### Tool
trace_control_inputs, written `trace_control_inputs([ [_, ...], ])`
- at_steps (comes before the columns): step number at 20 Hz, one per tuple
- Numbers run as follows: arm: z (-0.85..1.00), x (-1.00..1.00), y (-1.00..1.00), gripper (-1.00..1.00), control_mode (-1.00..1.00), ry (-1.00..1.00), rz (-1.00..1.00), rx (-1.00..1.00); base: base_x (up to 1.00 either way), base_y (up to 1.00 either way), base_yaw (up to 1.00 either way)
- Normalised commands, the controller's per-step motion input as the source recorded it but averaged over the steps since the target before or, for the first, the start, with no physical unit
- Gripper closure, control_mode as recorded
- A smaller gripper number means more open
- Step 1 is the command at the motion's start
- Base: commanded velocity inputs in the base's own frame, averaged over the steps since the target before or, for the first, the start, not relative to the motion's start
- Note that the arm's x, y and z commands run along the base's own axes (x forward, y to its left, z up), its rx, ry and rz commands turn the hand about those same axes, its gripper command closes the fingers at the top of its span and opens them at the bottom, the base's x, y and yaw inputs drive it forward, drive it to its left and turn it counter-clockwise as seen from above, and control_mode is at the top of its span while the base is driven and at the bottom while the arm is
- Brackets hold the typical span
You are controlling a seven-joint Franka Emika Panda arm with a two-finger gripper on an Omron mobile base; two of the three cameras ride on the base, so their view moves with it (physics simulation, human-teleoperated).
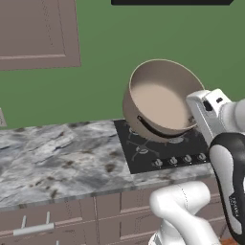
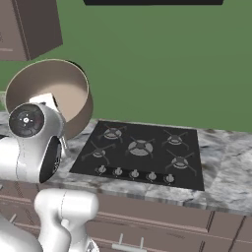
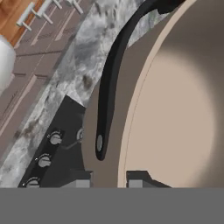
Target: Move the pot and pan from the stove into the sink.
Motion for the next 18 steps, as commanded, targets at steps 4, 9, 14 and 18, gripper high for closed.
trace_control_inputs([
  [4, -0.01, -0.13, 0.02, 1.0, -1.0, 0.1, 0.05, -0.01, 0.0, 0.0, 0.0],
  [9, 0.0, 0.0, 0.0, 1.0, -1.0, 0.0, 0.0, 0.0, 0.0, 0.0, 0.0],
  [14, 0.0, -0.03, 0.0, 1.0, 1.0, 0.0, 0.0, 0.0, -0.37, 0.01, 0.0],
  [18, 0.0, 0.0, 0.0, 1.0, 1.0, 0.0, 0.0, 0.0, -0.6, 0.0, 0.0],
])
